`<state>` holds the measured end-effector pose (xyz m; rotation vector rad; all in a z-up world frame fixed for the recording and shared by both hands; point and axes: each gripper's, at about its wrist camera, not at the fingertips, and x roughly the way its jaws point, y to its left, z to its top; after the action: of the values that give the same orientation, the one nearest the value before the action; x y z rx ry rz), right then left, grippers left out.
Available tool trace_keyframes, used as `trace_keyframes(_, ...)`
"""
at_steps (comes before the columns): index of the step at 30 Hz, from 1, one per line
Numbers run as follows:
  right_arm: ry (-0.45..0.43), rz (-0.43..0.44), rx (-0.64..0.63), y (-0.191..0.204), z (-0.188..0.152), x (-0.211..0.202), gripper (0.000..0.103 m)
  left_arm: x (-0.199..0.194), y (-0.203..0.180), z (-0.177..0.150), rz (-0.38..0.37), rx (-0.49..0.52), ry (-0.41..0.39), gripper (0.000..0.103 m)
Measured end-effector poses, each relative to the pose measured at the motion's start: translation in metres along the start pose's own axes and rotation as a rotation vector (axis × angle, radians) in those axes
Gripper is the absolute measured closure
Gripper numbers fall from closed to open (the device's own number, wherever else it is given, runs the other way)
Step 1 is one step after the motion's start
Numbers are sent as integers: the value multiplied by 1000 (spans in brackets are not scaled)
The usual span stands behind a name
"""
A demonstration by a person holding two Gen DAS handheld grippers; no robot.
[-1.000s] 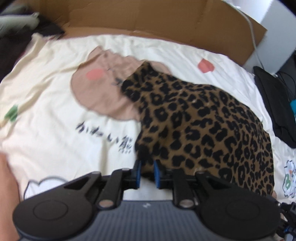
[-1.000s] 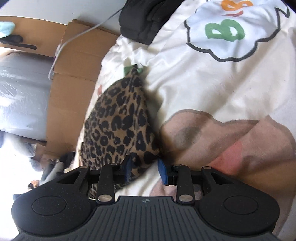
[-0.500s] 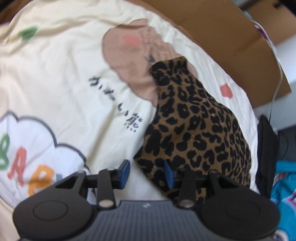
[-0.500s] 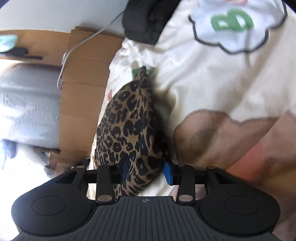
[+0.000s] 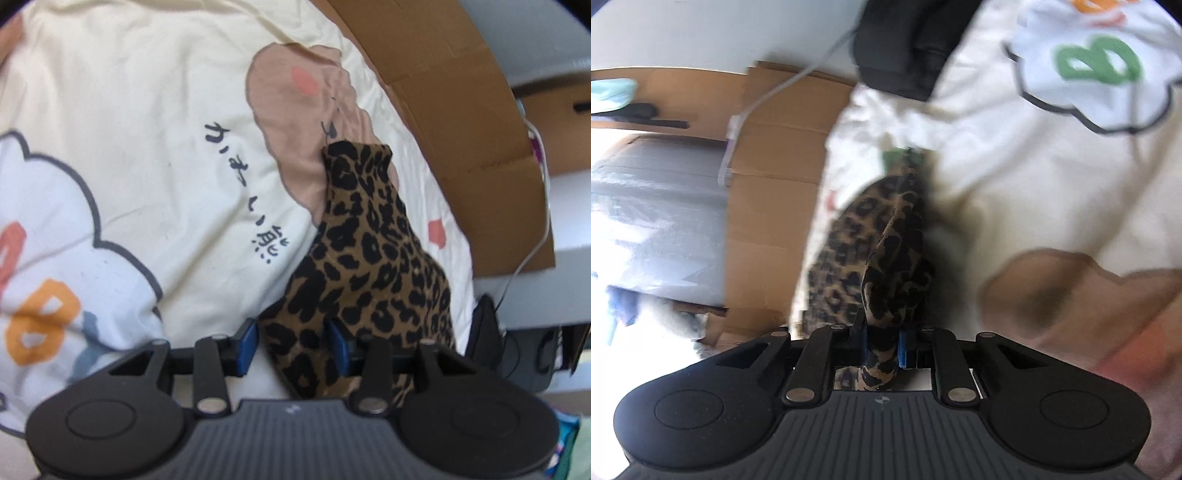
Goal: Fold clothes
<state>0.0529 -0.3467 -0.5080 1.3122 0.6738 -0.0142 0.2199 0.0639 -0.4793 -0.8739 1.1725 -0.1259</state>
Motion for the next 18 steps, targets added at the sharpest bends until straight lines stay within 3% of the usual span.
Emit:
trace_keyframes(12,-6,10,32,-6,-5,2,88,-5,-1,2,-53,38,24,62)
trace_keyframes(18,9,-8,50,-11,-5,5,89,-7,4,-2,-59,47,20,71)
